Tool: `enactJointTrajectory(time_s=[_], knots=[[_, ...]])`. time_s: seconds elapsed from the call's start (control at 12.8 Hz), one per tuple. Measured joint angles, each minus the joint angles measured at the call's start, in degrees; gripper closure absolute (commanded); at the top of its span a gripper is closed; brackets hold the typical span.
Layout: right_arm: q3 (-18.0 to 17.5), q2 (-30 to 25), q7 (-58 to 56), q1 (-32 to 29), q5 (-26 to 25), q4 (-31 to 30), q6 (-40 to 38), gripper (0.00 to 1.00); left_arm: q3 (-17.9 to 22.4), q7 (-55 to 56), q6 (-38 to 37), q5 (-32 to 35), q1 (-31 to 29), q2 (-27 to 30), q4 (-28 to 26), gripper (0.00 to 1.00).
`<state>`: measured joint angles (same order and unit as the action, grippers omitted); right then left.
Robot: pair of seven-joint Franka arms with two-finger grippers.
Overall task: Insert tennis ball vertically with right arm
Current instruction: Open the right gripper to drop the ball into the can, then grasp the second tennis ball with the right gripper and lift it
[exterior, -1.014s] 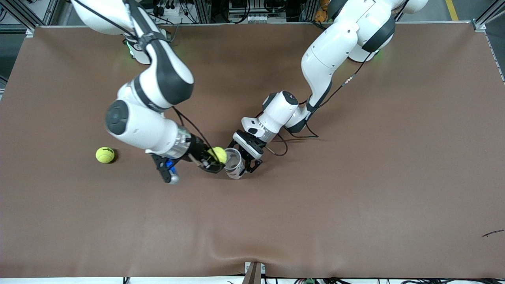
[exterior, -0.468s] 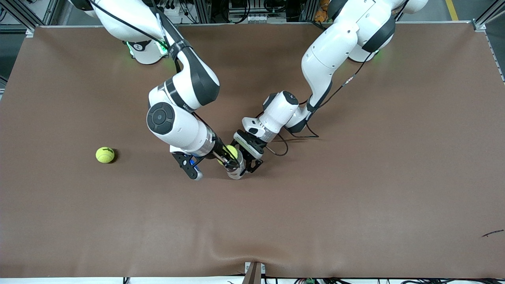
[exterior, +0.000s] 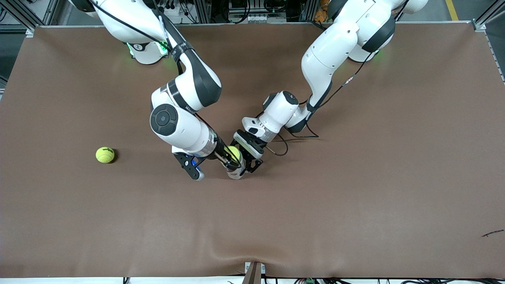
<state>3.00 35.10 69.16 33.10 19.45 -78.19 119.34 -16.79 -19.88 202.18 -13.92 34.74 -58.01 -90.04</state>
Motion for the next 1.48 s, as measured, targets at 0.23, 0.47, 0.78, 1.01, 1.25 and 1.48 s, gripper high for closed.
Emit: enactJointTrajectory(time_s=[0.23,0.47,0.78,1.01,1.25,1.48], knots=[[0.0,0.0,0.0,0.0,-0.4,0.6,0.0,0.0,0.0,0.0,0.0,0.0,0.0,0.0,0.0,0.24],[1.5,-0.7,0.0,-0.7,-0.4,3.0,-0.5,0.0,0.0,0.0,0.1,0.0,0.0,0.0,0.0,0.24],[3.3,-3.2,-13.1,-14.0,-1.0,2.5,-13.0,0.0,0.0,0.0,0.1,0.0,0.0,0.0,0.0,0.24],[3.4,-2.6,-35.1,-27.9,-1.5,-3.9,-17.1,0.0,0.0,0.0,0.1,0.0,0.0,0.0,0.0,0.24],[3.3,-2.1,-44.8,-33.6,-10.4,-10.1,-16.4,0.0,0.0,0.0,0.1,0.0,0.0,0.0,0.0,0.24],[3.2,-2.1,-45.2,-34.0,-15.9,-15.7,-11.4,0.0,0.0,0.0,0.1,0.0,0.0,0.0,0.0,0.24]])
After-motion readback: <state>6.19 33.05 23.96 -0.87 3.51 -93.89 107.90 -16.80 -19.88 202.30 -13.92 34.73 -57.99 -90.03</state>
